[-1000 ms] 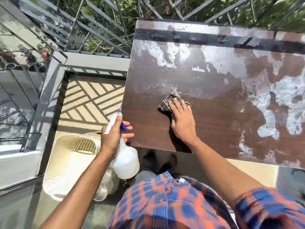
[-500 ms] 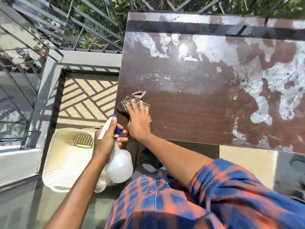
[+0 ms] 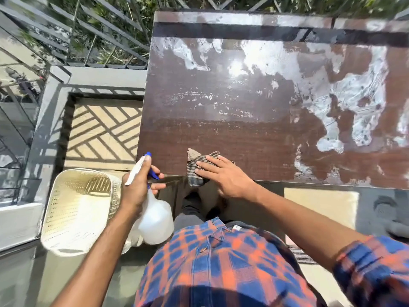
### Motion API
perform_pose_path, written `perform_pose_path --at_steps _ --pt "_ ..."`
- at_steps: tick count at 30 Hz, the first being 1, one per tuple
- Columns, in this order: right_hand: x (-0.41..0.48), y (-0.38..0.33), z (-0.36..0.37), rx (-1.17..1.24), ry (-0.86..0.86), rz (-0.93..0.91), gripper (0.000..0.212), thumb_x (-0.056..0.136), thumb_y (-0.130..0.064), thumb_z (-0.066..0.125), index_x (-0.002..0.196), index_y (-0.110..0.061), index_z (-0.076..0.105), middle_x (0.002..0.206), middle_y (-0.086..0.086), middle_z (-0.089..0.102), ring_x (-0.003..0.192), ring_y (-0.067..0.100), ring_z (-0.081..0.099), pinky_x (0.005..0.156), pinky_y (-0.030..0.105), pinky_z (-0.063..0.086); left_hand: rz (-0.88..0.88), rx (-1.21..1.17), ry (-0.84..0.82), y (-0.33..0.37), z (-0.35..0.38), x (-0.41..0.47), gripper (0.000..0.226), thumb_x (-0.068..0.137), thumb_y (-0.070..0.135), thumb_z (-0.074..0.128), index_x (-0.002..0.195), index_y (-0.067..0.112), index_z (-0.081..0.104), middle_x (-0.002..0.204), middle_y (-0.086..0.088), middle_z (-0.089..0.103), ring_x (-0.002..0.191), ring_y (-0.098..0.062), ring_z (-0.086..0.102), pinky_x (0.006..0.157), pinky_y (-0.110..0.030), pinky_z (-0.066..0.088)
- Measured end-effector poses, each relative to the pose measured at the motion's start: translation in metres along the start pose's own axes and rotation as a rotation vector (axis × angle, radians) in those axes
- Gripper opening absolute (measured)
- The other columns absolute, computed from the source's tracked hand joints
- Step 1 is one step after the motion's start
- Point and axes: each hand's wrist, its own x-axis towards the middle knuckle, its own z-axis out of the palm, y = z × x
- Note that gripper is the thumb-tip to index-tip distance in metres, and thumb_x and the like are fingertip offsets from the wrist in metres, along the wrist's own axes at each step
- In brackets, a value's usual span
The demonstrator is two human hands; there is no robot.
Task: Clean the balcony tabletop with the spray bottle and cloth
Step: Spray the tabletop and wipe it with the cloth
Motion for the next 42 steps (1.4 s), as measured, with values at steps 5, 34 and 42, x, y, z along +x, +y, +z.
perform_pose_path --at_steps 5,34,42 --pt "-0.106 0.052 0.003 0.045 0.203 0.349 0.066 0.089 -0.021 0.063 0.152 -0.023 0.041 0.16 0.001 0.036 0.146 0.03 0.036 0.115 0.052 0.034 0.012 0.059 -0.099 0.002 0.035 -0.002 0.044 0.094 0.054 0.061 0.071 0.016 0.063 0.084 -0.017 0.063 0.058 -0.024 0.063 0.042 -0.021 0.042" --pt "0.116 0.079 -0.143 0.747 0.873 0.875 0.033 0.096 -0.018 0.06 0.126 -0.029 0.067 0.089 -0.037 0.061 0.087 -0.007 0.059 0.076 0.0 0.039 0.068 0.24 -0.026 0.174 0.06 0.201 0.034 0.089 0.057 0.056 0.077 0.026 0.063 0.065 -0.007 0.051 0.05 -0.023 0.052 0.051 -0.027 0.043" --pt "0.125 0.082 -0.137 0.773 0.855 0.925 0.033 0.095 -0.016 0.061 0.123 -0.031 0.067 0.091 -0.04 0.063 0.091 -0.018 0.059 0.08 0.002 0.04 -0.009 0.164 -0.062 0.175 0.056 0.226 0.039 0.083 0.053 0.071 0.078 0.015 0.066 0.061 -0.007 0.06 0.054 -0.024 0.057 0.052 -0.03 0.043"
